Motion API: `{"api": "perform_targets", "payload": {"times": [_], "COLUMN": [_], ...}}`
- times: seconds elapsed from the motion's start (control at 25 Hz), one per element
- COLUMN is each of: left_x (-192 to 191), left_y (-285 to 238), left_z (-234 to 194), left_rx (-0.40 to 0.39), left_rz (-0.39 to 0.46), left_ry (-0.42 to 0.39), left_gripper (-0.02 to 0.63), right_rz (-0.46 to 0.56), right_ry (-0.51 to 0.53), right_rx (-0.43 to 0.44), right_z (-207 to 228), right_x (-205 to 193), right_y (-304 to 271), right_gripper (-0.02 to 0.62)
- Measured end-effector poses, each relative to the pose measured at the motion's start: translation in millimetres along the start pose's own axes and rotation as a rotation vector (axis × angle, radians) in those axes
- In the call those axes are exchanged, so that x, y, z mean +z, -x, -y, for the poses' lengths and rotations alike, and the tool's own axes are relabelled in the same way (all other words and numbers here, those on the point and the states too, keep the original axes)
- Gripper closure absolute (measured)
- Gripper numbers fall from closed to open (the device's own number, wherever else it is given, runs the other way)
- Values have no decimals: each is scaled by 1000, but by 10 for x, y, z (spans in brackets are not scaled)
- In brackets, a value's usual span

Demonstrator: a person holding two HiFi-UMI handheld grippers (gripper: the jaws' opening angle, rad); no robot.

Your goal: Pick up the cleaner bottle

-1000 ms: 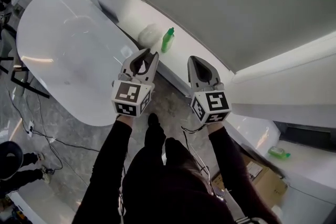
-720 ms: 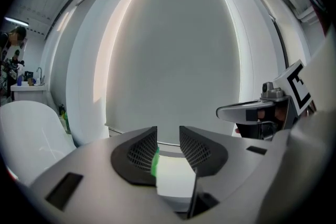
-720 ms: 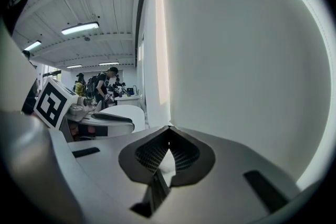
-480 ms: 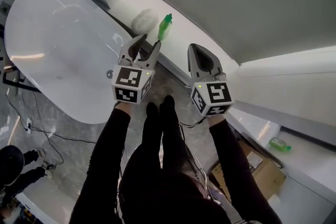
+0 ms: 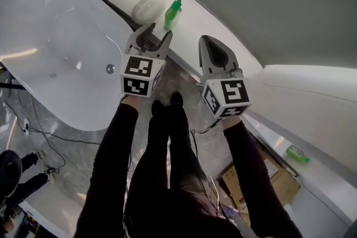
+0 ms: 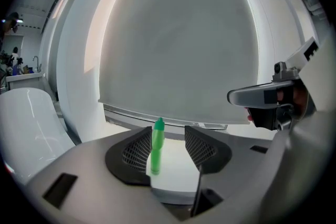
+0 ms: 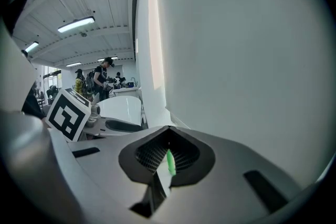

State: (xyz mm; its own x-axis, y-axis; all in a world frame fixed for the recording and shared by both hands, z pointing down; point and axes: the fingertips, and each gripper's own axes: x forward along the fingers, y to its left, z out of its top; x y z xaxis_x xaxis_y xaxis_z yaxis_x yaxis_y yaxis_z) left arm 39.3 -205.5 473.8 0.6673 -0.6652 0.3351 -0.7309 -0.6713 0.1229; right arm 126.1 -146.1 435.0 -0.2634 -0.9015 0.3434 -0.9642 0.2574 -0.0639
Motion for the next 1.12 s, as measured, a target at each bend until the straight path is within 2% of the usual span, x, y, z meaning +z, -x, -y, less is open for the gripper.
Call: {"api": "perform_targets", "payload": {"times": [0.4, 0.6, 1.12], "left_x": [-454, -643, -1063], "left_y": [-641, -901, -1486], "left_z": [-166, -273, -362], "left_rx": [25, 34, 4], "left_rz": [-69, -94, -174], "left_ry": [-35, -24, -47], "left_gripper": [385, 377, 367], "right_rz": [-19, -40, -61], "right_ry": [-34, -47, -77], "right_rx": [1, -7, -16], "right_z": [229, 371, 620], "right_x": [-339, -529, -843], "right_y": [-322, -482, -785], "right_gripper": [594, 595, 595]}}
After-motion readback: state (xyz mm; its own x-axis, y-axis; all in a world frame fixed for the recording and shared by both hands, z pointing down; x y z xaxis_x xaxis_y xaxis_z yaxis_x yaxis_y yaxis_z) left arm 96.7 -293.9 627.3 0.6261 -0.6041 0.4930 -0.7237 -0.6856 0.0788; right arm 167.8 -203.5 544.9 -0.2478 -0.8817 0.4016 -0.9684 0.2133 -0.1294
